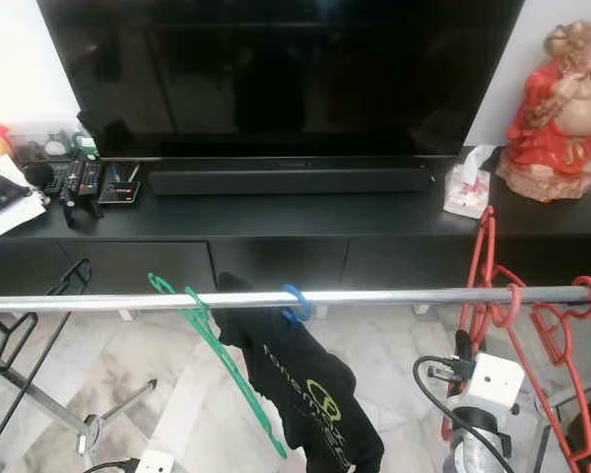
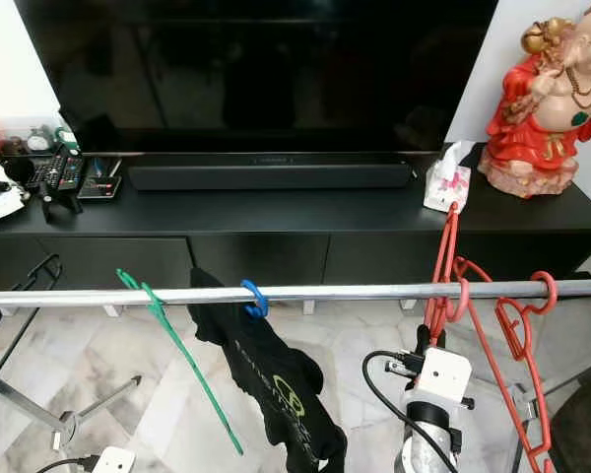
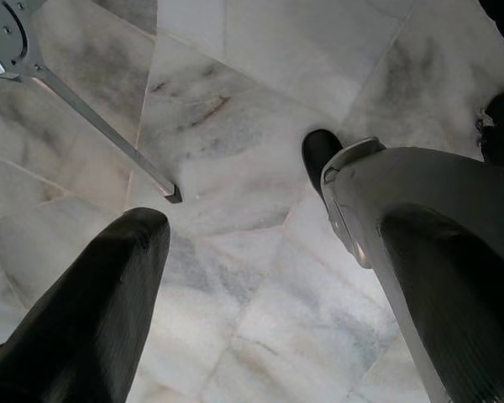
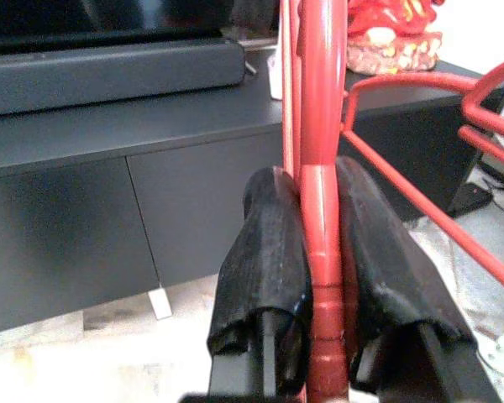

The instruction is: Hang hanger

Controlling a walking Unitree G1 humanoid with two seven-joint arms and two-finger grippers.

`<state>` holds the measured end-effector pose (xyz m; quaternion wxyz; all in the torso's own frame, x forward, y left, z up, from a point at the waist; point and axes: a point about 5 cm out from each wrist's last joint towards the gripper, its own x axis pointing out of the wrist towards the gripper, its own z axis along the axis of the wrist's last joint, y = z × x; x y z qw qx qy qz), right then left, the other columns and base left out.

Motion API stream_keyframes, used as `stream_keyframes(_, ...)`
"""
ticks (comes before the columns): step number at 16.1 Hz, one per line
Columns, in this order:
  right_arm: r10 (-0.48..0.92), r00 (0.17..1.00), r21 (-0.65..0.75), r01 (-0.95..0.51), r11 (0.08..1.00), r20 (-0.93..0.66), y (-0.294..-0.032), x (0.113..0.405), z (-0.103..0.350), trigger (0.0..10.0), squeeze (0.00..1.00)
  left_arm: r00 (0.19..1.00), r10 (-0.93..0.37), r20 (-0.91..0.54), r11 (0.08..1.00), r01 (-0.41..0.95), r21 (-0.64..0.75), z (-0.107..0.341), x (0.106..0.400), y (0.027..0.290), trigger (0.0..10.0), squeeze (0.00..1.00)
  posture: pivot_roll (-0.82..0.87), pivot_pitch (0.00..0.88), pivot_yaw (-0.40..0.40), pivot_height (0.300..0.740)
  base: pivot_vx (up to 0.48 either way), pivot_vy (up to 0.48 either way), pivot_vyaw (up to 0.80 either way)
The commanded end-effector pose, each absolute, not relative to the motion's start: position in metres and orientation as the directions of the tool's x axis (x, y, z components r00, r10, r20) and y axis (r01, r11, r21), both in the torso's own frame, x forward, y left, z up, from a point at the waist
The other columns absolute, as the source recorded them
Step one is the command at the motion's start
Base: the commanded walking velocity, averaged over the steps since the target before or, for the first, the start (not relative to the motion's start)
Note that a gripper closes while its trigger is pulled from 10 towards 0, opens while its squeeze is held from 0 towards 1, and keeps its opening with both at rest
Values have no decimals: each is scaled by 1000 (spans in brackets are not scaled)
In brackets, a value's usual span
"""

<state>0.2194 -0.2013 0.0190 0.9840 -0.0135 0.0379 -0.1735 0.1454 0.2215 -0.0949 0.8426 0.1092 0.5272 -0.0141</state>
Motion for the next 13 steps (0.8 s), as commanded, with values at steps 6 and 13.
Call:
stream_keyframes(6,-294,946,-81,285,955,-138,-197,227,33,10000,0,432,94,-897,974,147,173,-96,142,222,10000,0,-133,0,-31,740,0,0,0)
stream_keyframes(13,-268,925,-97,251,963,-269,-202,231,18,10000,0,432,92,-897,974,150,172,-96,142,223,10000,0,-133,0,-30,740,0,0,0)
